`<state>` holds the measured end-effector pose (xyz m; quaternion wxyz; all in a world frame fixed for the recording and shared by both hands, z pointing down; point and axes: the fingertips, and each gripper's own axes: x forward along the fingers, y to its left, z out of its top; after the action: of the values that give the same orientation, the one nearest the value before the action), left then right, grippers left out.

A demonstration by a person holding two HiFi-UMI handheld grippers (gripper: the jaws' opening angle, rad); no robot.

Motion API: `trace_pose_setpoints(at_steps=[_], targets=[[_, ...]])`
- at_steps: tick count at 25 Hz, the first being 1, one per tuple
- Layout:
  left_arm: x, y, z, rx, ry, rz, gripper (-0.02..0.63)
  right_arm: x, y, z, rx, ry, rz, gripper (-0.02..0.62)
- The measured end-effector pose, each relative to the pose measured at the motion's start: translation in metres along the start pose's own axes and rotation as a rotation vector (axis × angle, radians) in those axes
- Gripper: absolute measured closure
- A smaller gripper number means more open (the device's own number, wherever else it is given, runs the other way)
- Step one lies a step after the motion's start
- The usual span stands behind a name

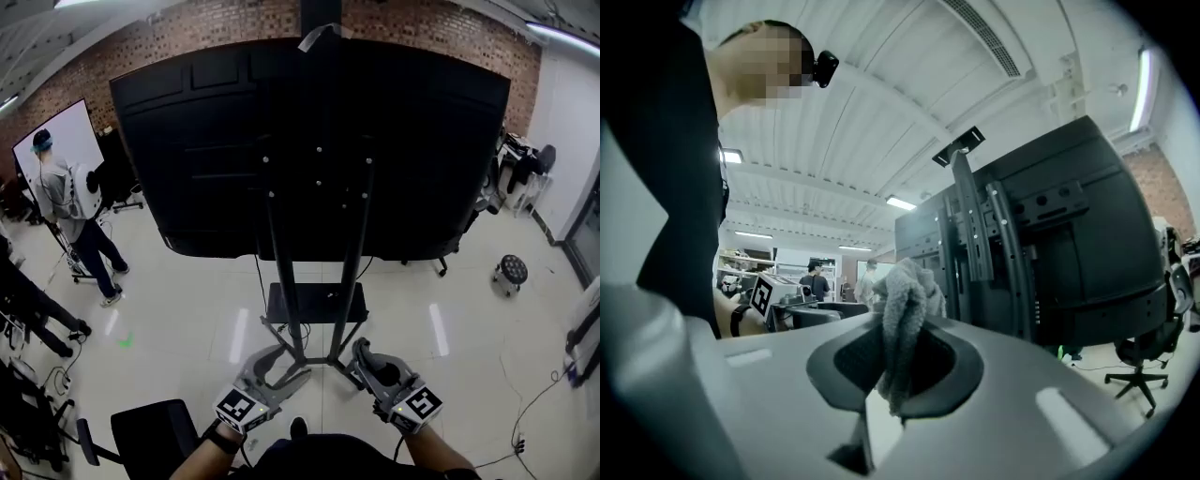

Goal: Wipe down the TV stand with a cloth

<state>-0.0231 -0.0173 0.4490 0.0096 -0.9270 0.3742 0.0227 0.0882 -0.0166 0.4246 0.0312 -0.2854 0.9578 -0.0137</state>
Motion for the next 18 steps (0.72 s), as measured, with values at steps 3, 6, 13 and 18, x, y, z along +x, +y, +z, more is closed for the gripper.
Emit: trace_pose_setpoints(at_steps=[3,6,13,18], targets=[[0.007,0.034,0.007,0.014,-0.001,-0.025,0.282,0.034,-0.013,0.009,-0.010,-0.024,-0.015,0.574],[0.015,0.064,0.011,0.029,-0.011,-0.051,0.282,0.063,-0.023,0.014,-0.022,-0.034,-0.033,0.574],[0.023,0.111,0.019,0.027,-0.016,-0.079,0.282,0.108,-0.036,0.023,-0.043,-0.053,-0.057,0.574],[0.032,0.123,0.020,0.031,-0.025,-0.090,0.282,0.123,-0.044,0.032,-0.082,-0.052,-0.046,0.574]])
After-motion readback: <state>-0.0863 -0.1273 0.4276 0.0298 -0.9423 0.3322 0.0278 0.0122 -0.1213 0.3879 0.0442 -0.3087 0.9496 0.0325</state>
